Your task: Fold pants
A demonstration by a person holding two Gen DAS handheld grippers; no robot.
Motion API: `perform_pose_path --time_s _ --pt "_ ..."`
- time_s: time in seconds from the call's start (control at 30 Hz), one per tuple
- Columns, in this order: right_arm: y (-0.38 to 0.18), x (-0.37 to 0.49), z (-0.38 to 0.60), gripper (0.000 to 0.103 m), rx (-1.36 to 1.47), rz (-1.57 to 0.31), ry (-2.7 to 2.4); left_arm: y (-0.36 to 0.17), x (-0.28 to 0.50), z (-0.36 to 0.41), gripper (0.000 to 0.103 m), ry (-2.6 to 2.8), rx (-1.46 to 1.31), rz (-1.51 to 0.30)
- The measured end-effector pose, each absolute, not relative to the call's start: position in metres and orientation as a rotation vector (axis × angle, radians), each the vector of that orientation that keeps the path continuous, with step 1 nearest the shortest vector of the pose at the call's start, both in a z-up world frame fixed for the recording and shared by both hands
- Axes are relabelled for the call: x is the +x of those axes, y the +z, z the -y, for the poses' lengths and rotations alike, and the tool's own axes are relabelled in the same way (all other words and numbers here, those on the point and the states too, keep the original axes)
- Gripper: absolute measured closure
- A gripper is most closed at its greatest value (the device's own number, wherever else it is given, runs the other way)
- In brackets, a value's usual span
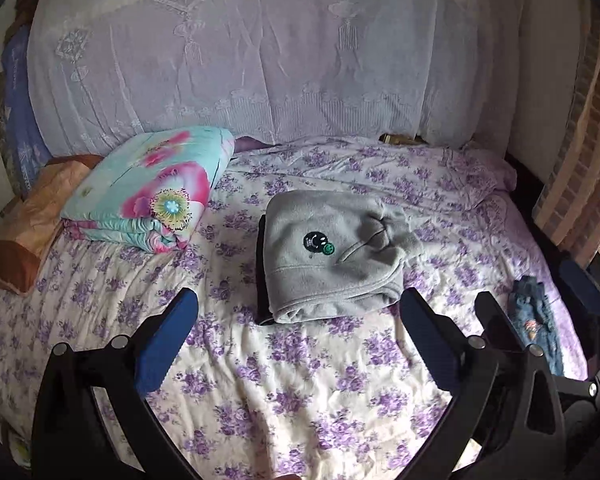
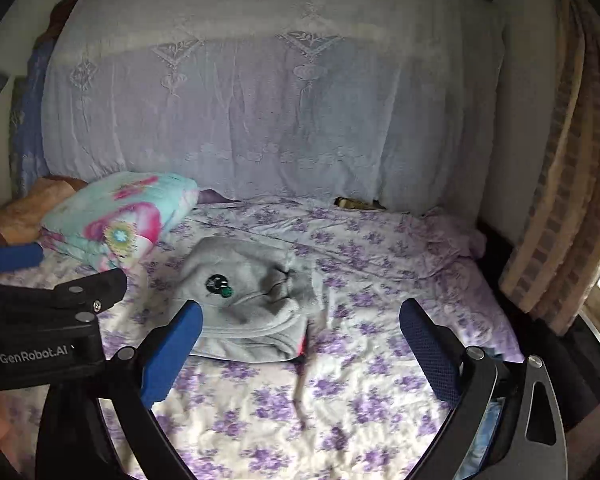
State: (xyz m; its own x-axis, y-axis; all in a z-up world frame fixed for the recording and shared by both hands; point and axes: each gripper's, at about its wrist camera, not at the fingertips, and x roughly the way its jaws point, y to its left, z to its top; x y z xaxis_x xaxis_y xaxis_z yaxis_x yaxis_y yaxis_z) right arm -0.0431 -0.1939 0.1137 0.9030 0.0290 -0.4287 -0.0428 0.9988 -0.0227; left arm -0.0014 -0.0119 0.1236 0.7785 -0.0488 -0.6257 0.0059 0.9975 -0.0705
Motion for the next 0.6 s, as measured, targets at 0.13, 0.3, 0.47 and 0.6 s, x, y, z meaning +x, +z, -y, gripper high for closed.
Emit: perform_pose_path --time_s 0.13,0.3,0.47,0.6 --pt "0.117 -0.034 0.217 0.004 0.160 -0.509 0.081 0.138 -0.008 0.000 0.005 -0.031 -0.161 -0.636" --pt "0.116 -0.028 0.224 0.004 0.262 -0.547 0.119 0.138 -0.008 0.007 0.005 0.041 -0.075 -0.646" --pt "0.095 -0.025 0.225 0.004 0.278 -0.622 0.070 0.126 -0.013 0.016 0.005 0.075 -0.014 -0.670" --pt "0.093 -0.022 0.231 0.004 0.297 -0.631 0.056 0.120 -0.013 0.016 0.005 0.091 -0.002 -0.687"
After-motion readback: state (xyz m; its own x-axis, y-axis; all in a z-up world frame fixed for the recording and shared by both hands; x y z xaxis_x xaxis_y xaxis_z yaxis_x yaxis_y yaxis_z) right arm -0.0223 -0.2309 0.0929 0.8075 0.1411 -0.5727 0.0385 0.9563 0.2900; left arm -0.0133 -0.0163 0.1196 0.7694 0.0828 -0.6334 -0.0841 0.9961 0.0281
